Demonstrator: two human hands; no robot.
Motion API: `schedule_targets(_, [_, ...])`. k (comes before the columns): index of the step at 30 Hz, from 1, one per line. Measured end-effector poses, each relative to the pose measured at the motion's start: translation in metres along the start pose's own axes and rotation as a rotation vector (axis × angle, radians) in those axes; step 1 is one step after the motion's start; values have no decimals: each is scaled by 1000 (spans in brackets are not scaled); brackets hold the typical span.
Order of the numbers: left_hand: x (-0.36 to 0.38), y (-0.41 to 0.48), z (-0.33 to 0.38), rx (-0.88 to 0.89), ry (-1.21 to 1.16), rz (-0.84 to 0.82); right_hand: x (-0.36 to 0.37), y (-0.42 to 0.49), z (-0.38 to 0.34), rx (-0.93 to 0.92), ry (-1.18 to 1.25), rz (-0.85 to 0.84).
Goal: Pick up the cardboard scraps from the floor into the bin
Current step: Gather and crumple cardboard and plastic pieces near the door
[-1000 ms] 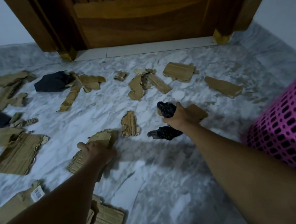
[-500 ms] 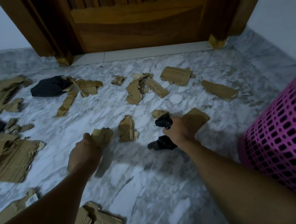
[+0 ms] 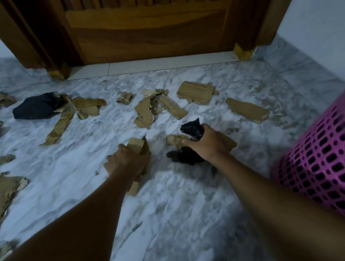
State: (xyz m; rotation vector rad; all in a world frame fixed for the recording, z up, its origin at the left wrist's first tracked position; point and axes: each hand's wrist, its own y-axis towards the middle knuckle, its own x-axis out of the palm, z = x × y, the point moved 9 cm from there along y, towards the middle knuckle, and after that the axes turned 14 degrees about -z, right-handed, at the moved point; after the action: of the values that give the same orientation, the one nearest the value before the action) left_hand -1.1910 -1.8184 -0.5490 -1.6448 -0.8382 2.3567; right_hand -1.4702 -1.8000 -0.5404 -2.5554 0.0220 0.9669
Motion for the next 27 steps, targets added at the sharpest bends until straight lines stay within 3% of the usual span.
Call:
schedule_targets(2, [23, 6, -11, -17, -39, -61, 15, 13, -4, -14, -62, -70])
schedule_targets(7, [30, -2, -7, 0, -77, 81, 42, 34, -17, 1, -276, -194])
schedule_targets(14, [33, 1, 3, 58, -38, 88, 49, 33, -26, 17, -323, -80])
schedule_targets(23, [27, -5, 5, 165, -130, 71, 29, 5, -10, -13, -30, -30])
schedule_targets(27, [25, -6, 9, 173, -123, 48, -6, -10, -1, 20, 85, 69])
